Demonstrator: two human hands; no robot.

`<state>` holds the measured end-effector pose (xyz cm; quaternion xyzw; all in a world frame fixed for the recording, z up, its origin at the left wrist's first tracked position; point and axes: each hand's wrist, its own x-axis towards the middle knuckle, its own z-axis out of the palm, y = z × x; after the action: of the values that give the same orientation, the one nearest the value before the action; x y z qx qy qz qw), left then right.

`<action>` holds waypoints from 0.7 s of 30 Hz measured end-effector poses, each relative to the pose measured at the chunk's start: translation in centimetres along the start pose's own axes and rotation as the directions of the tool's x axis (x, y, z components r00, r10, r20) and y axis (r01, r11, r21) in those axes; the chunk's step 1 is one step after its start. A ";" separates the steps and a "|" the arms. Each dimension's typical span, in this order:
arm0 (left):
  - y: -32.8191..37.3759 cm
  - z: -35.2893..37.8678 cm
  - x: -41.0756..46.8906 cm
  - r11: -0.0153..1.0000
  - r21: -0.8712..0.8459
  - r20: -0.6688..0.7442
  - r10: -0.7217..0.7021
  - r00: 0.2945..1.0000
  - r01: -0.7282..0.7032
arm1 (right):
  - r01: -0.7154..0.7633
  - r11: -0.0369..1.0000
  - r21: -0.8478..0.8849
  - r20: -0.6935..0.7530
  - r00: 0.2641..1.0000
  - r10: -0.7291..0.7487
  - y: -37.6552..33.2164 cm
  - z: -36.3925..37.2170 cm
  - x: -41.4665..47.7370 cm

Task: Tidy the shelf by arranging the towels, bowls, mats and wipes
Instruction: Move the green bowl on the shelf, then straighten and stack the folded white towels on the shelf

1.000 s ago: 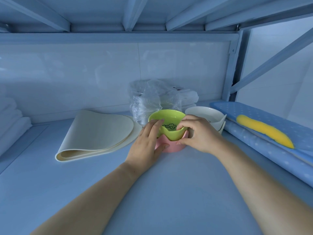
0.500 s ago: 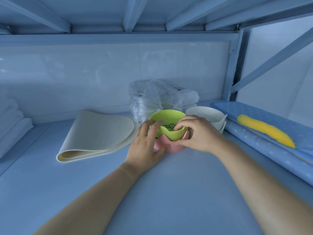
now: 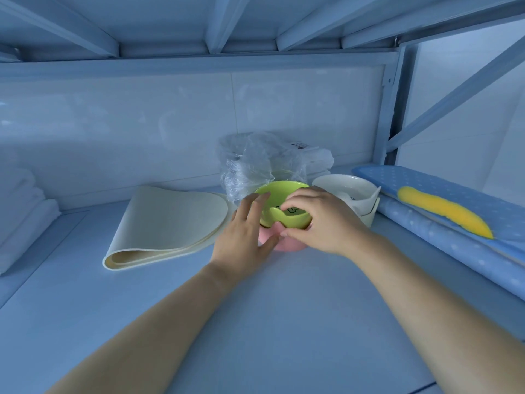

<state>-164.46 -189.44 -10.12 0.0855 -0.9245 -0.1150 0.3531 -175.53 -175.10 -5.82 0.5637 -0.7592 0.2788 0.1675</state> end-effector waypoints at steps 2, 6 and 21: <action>-0.1 -1.0 0.0 0.999 -0.021 -0.007 -0.028 1.000 0.027 | 0.010 1.000 -0.022 -0.038 0.999 -0.011 -0.7 0.4 0.2; -1.6 -3.4 -0.9 0.998 0.052 0.036 -0.036 0.999 0.034 | 0.050 0.997 -0.056 -0.038 0.998 -0.052 -2.4 0.5 0.9; -9.0 -14.0 -7.8 0.928 0.239 -0.108 -0.267 0.958 0.286 | 0.296 0.935 0.193 0.150 0.933 -0.327 -12.8 7.5 6.9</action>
<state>-148.59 -198.32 -7.34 0.2634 -0.8967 -0.0420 0.3533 -165.05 -187.62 -4.84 0.7121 -0.6458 0.2595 0.0927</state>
